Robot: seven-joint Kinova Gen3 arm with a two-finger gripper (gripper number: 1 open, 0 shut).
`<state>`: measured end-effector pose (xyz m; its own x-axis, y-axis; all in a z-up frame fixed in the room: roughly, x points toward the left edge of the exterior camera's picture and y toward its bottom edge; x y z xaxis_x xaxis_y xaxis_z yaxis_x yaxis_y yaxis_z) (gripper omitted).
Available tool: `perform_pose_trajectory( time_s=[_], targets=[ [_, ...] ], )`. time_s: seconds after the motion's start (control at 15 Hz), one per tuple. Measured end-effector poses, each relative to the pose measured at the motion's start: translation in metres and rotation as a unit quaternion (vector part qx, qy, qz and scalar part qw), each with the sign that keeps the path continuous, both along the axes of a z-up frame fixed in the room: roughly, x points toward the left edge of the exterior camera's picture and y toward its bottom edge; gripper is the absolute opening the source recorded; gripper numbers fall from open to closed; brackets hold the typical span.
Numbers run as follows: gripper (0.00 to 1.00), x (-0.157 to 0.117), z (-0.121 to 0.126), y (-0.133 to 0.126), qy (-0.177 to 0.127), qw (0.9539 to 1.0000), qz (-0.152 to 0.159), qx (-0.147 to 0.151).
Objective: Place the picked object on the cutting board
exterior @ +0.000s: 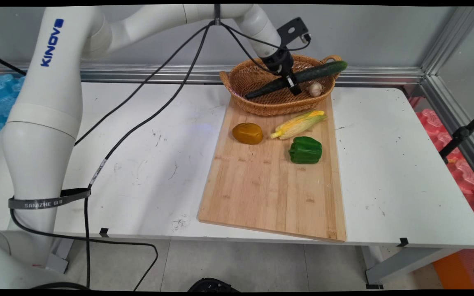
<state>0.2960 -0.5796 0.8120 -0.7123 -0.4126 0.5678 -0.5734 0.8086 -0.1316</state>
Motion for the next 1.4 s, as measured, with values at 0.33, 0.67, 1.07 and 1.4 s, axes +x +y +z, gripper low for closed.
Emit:
perform_pose_trajectory(
  time_s=[0.33, 0.67, 1.07, 1.4],
  targets=[
    [0.00, 0.003, 0.036, 0.013, 0.003, 0.9998, 0.000, -0.018],
    [0.00, 0.001, 0.072, 0.031, 0.012, 0.9994, 0.001, -0.032],
    [0.00, 0.001, 0.116, 0.073, 0.022, 0.9993, 0.004, -0.030],
    [0.00, 0.000, 0.133, 0.135, 0.025, 0.9997, -0.004, 0.002]
  ],
)
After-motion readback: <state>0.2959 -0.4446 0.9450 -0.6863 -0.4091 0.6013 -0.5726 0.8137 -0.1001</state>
